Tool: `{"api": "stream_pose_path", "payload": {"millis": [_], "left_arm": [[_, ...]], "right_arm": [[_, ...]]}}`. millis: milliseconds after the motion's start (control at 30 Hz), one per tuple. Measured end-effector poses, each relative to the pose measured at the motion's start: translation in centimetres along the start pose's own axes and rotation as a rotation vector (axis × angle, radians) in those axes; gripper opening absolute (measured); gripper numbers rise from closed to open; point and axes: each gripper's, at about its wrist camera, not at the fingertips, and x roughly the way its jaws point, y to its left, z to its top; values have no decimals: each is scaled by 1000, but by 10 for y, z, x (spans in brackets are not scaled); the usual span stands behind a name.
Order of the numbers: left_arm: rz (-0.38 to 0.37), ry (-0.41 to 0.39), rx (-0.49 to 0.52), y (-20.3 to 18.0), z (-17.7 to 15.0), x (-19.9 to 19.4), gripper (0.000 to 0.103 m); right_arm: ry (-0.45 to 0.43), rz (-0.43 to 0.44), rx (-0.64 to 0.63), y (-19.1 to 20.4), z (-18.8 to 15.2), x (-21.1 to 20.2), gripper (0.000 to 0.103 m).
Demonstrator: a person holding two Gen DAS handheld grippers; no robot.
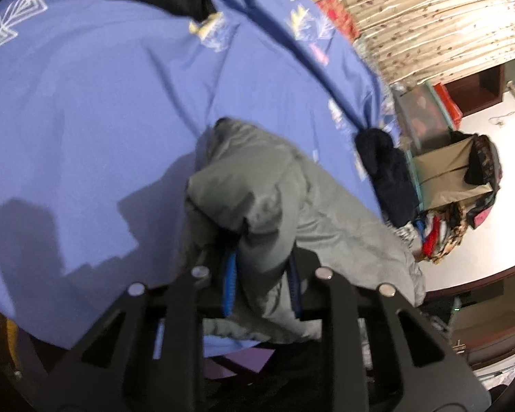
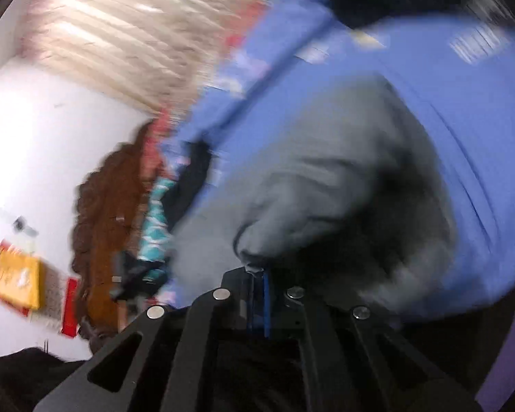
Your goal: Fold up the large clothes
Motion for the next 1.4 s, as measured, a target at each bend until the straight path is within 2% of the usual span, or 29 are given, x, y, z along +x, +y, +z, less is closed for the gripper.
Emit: {"api": "stream_pose_path", "payload": {"millis": [67, 133, 233, 300, 400, 433, 467, 500, 533, 567, 633, 733, 800, 867, 900, 967, 1033, 1167, 1267, 1333, 1400], "left_arm": [[3, 42, 5, 3, -8, 14, 23], [16, 63, 26, 4, -18, 27, 26], [71, 61, 105, -3, -27, 44, 34], [100, 63, 112, -5, -27, 48, 35], [115, 43, 133, -8, -25, 35, 35], [111, 33, 127, -6, -24, 29, 35], [102, 28, 119, -5, -24, 23, 35], [88, 22, 105, -2, -24, 17, 36], [75, 15, 96, -1, -24, 10, 38], [65, 4, 95, 0, -24, 1, 39], [68, -18, 118, -3, -27, -14, 40], [70, -80, 150, -11, -26, -44, 40], [68, -144, 160, -16, -22, -64, 40], [45, -192, 181, -28, -16, -78, 40], [30, -204, 198, -36, -14, -80, 40], [-6, -204, 252, -57, -14, -77, 40], [-17, -172, 327, -80, -16, -59, 41], [32, -88, 448, -110, -29, -8, 42], [101, -7, 498, -118, -43, 36, 42], [174, 20, 538, -115, -52, 58, 42], [202, 32, 567, -111, -58, 71, 42]], "right_arm": [[2, -1, 125, -45, -4, 16, 30], [-22, 23, 173, -65, -3, 26, 30], [-38, 14, 141, -75, 2, 42, 31], [-32, 27, 173, -78, 0, 39, 31], [-37, 38, 160, -73, -3, 24, 37], [-39, 44, 159, -71, -6, 16, 42], [-40, 48, 158, -69, -10, 9, 54], [-46, 58, 157, -68, -12, 2, 61], [-62, 63, 152, -67, -15, -9, 76], [-80, 57, 139, -66, -17, -20, 80], [-108, 26, 109, -63, -17, -38, 81], [-201, -82, 50, -53, -9, -74, 81], [-317, -153, -51, -29, -2, -96, 81], [-411, -170, -198, 6, 2, -108, 81], [-417, -176, -255, 20, 2, -104, 81], [-382, -196, -417, 59, 0, -83, 81], [-326, -197, -509, 74, 0, -63, 84], [-197, -282, -688, 98, -19, 4, 91], [-102, -325, -725, 104, -25, 50, 91], [-38, -377, -708, 93, -30, 72, 91], [-10, -396, -676, 81, -35, 84, 91]]}}
